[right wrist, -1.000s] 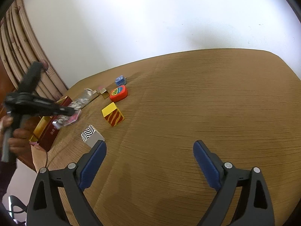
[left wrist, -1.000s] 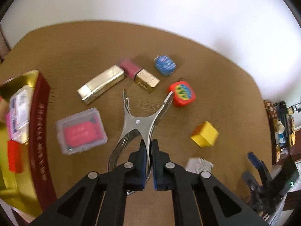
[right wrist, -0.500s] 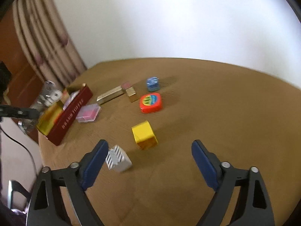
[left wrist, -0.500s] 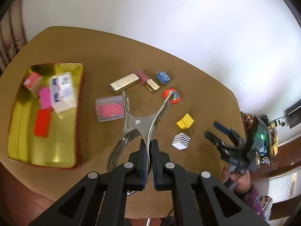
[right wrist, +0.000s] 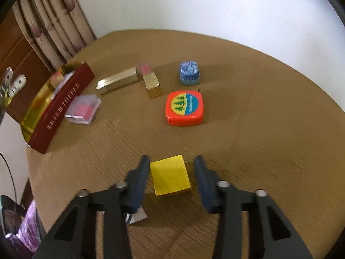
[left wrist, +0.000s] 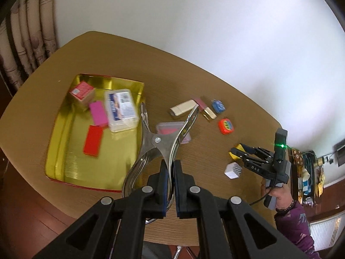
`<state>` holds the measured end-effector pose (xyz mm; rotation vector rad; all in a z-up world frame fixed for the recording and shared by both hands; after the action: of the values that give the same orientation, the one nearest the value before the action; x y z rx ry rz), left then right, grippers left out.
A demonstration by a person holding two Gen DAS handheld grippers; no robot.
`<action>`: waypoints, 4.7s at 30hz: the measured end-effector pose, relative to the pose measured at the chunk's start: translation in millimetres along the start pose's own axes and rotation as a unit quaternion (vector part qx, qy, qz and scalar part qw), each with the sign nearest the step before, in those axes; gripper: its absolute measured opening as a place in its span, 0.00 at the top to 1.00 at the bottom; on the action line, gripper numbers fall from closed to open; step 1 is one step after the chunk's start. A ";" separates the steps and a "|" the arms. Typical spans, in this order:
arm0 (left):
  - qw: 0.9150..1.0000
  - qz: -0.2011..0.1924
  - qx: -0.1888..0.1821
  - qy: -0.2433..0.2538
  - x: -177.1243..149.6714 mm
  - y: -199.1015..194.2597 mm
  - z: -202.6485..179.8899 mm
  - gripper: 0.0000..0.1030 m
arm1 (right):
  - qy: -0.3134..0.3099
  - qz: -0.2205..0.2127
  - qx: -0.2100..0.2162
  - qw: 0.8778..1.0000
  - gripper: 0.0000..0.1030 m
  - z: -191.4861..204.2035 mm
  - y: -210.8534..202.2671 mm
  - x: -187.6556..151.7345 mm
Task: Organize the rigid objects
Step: 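Lift the silver clip toward the tin with the left tool while the right tool grasps the yellow cube, then release the clip into the tin with the left tool while the right tool carries the yellow cube over, then lower the yellow cube into the tin and open the right tool, then move the open right tool to the zigzag cube and close on it, then grasp the clear box with red card using the left tool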
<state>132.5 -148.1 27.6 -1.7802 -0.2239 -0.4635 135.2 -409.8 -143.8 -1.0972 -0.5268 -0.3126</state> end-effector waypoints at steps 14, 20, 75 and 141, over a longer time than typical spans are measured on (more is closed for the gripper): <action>0.990 0.022 0.134 -0.031 42.9 71.2 82.7 0.96 | 0.021 -0.043 -0.022 0.999 0.73 -1.5 -26.1 6.4; 0.985 0.021 0.167 -0.024 54.0 101.0 104.1 0.96 | 0.015 -0.078 0.001 0.997 0.73 23.1 -51.1 19.7; 0.970 -0.110 0.215 0.035 -67.5 43.9 94.5 0.78 | 0.042 -0.135 0.107 0.984 0.37 154.9 -28.3 14.3; 0.843 0.149 -0.016 0.517 56.7 202.8 -99.9 0.45 | 0.104 -0.129 0.066 0.984 0.64 -19.2 -48.7 -76.0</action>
<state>243.4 -302.0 -107.8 -1.3309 0.8125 -1.1195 52.6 -449.2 -155.3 -0.8574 -0.4948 -0.6039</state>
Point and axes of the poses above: each gripper's, at about its wrist camera, not at the fingertips, and y roughly the way its jaws point, z to its left, x to its top, the point moved 1 cm from there along y, roughly the way its jaws point, and after that the axes turned 9 degrees about x, right-handed, at the moved point
